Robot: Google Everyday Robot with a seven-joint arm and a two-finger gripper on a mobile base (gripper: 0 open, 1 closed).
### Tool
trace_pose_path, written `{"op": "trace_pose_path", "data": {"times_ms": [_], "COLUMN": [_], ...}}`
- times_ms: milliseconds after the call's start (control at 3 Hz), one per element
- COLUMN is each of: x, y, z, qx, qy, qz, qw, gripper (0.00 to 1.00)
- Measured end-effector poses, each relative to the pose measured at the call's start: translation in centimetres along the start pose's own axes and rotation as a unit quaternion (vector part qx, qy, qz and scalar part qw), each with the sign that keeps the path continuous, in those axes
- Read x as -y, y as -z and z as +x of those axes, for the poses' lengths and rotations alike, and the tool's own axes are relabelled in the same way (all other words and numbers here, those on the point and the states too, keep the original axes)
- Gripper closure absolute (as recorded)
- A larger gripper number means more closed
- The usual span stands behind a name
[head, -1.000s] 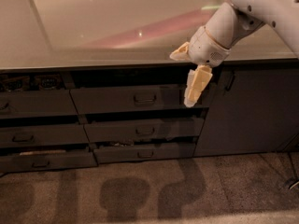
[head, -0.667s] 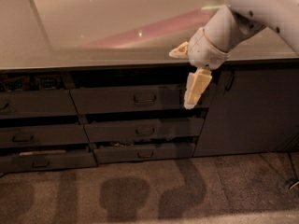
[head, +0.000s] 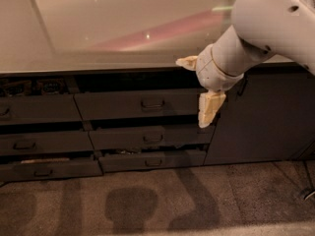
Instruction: Open top drawer
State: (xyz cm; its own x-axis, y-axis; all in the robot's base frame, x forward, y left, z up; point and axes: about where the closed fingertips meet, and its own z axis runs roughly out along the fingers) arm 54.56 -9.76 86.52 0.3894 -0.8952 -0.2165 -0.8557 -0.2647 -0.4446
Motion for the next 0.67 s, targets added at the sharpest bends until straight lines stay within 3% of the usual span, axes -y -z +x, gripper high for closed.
{"op": "trace_pose_path", "data": {"times_ms": [667], "x": [0.2], "y": [-1.8], "z": [1.4], "qx": [-0.017], "qy": [0.008], "qz": [0.009], "qw": [0.9998], "gripper": [0.00]}}
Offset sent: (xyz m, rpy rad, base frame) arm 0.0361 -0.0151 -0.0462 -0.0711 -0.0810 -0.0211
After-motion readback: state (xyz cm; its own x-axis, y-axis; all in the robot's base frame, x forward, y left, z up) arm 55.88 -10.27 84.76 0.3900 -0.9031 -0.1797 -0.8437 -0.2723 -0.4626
